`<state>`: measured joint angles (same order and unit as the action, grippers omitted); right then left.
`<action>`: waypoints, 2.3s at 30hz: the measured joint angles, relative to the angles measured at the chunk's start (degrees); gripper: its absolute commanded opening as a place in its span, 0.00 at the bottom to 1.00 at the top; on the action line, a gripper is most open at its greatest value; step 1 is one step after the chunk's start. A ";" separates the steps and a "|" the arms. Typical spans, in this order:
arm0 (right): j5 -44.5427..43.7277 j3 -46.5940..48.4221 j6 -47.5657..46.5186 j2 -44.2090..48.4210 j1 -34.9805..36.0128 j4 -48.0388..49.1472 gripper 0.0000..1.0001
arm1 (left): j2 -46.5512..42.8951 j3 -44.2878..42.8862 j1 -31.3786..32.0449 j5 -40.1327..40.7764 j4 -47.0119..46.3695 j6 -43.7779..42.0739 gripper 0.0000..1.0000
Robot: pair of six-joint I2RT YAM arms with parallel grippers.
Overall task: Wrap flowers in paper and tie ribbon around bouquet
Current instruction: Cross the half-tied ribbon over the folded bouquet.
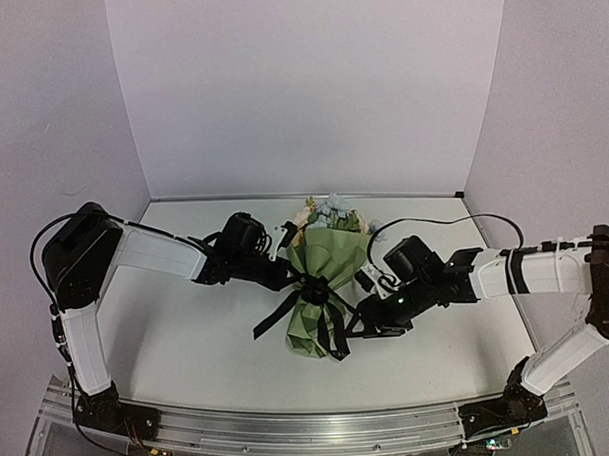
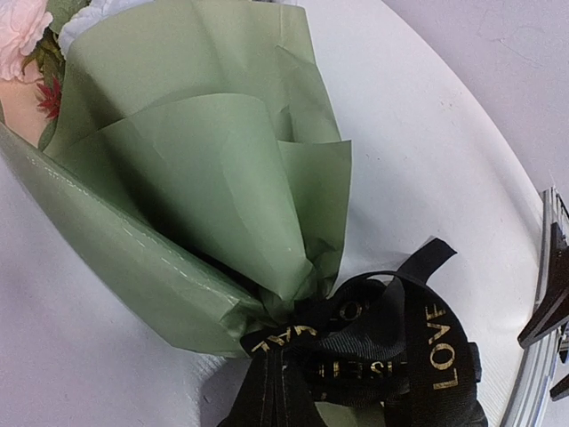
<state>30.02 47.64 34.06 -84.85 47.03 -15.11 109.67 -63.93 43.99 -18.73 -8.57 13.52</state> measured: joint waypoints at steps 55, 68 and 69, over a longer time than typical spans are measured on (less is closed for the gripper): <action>-11.06 2.83 -10.75 -3.18 7.07 2.70 0.51 | -1.62 -1.71 0.00 1.78 5.56 0.00 0.00; -9.43 10.01 -3.97 -12.36 8.61 1.48 0.37 | -2.15 -1.61 0.00 0.78 5.57 -0.85 0.00; -9.30 10.01 -3.71 -12.63 8.77 1.50 0.34 | -2.16 -1.61 0.00 0.74 5.59 -1.09 0.00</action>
<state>20.72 57.65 30.34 -97.48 55.79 -13.61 107.50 -65.54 43.99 -17.99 -2.99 12.43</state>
